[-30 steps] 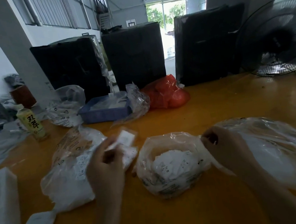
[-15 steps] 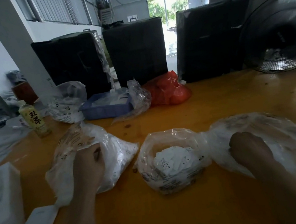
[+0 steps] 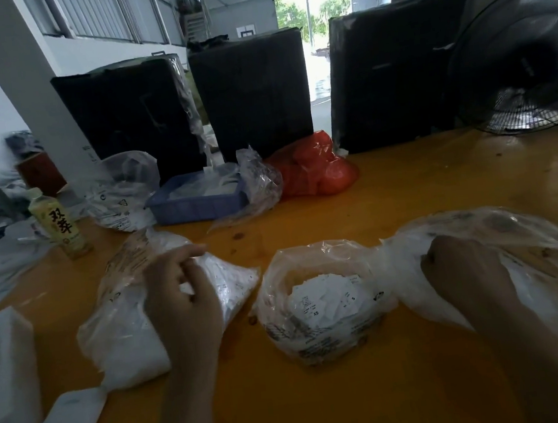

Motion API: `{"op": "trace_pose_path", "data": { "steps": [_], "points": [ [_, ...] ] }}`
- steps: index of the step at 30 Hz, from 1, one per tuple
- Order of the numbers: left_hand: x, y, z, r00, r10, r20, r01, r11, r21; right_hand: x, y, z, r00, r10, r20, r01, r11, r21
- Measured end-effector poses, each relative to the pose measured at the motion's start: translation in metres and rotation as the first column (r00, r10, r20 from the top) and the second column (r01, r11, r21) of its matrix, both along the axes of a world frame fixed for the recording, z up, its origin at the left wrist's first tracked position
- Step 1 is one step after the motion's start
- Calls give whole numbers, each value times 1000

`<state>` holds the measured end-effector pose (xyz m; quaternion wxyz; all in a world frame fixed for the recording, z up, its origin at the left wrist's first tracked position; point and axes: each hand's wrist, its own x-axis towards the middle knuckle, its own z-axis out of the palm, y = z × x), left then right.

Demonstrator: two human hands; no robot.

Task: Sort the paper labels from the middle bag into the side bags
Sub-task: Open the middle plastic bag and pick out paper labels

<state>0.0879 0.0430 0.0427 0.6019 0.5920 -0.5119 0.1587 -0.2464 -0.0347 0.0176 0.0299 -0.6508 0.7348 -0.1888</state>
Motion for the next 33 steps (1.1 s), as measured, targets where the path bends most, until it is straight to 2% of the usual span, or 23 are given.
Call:
{"op": "trace_pose_path", "data": {
  "steps": [3, 5, 7, 9, 10, 13, 15, 17, 19, 22, 24, 28, 31, 33],
  "points": [
    [-41, -3, -7, 952, -287, -108, 303, 936, 180, 5, 4, 6, 999, 31, 21, -29, 994, -101],
    [-62, -6, -21, 876, -430, -218, 482, 803, 352, 10, 8, 12, 990, 107, 92, -81, 966, -247],
    [-73, -8, -39, 817, -506, -275, 572, 658, 490, 18, 14, 18, 939, 235, 250, -133, 921, -365],
    [-73, -9, -53, 810, -551, -199, 548, 592, 590, 28, 18, 18, 840, 342, 421, -161, 899, -408],
    [-70, -11, -57, 817, -561, -132, 510, 597, 619, 33, 19, 16, 766, 377, 520, -174, 902, -396],
    [-58, -16, -62, 846, -533, 16, 400, 655, 640, 47, 24, 10, 448, 423, 788, -298, 901, -314],
    [-54, -17, -61, 870, -489, 66, 340, 692, 637, 55, 25, 6, 349, 406, 844, -373, 887, -272],
    [-58, -16, -60, 891, -453, 19, 353, 719, 599, 64, 27, 3, 315, 397, 862, -401, 879, -258],
    [-66, -12, -56, 867, -455, -204, 488, 694, 529, 72, 28, 0, 315, 395, 863, -386, 884, -263],
    [-77, -9, -51, 727, -483, -487, 683, 582, 442, 81, 32, -7, 350, 395, 849, -352, 896, -271],
    [-82, -10, -50, 615, -452, -646, 764, 546, 344, 85, 34, -10, 353, 402, 845, -351, 894, -279],
    [-90, -11, -55, 439, -322, -839, 748, 648, 142, 88, 34, -14, 398, 412, 819, -377, 888, -264],
    [-88, -13, -54, 264, -315, -912, 748, 664, -13, 89, 30, -21, 576, 482, 661, -446, 862, -240],
    [-83, -16, -52, 138, -332, -933, 737, 664, -127, 85, 23, -23, 751, 509, 420, -450, 861, -239]
  ]
}}
